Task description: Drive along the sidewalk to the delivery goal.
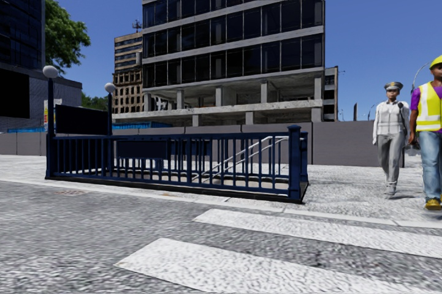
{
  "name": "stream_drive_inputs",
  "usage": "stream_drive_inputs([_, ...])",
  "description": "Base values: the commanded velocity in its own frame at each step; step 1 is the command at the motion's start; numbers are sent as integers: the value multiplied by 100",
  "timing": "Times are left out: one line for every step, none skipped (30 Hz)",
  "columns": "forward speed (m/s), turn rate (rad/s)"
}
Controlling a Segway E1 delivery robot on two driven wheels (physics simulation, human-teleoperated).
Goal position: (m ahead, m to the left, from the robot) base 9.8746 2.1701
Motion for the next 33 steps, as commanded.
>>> stream_drive_inputs([117,0])
stream_drive_inputs([117,0])
stream_drive_inputs([117,0])
stream_drive_inputs([117,0])
stream_drive_inputs([117,0])
stream_drive_inputs([117,0])
stream_drive_inputs([117,0])
stream_drive_inputs([117,-2])
stream_drive_inputs([117,-5])
stream_drive_inputs([117,-7])
stream_drive_inputs([117,-17])
stream_drive_inputs([117,-17])
stream_drive_inputs([117,-34])
stream_drive_inputs([116,-38])
stream_drive_inputs([114,-40])
stream_drive_inputs([111,-40])
stream_drive_inputs([109,-40])
stream_drive_inputs([108,-40])
stream_drive_inputs([107,-40])
stream_drive_inputs([107,-40])
stream_drive_inputs([107,-40])
stream_drive_inputs([107,-40])
stream_drive_inputs([107,-40])
stream_drive_inputs([107,-40])
stream_drive_inputs([107,-48])
stream_drive_inputs([107,-54])
stream_drive_inputs([107,-54])
stream_drive_inputs([107,-56])
stream_drive_inputs([107,-56])
stream_drive_inputs([107,-56])
stream_drive_inputs([107,-56])
stream_drive_inputs([107,-56])
stream_drive_inputs([107,-56])
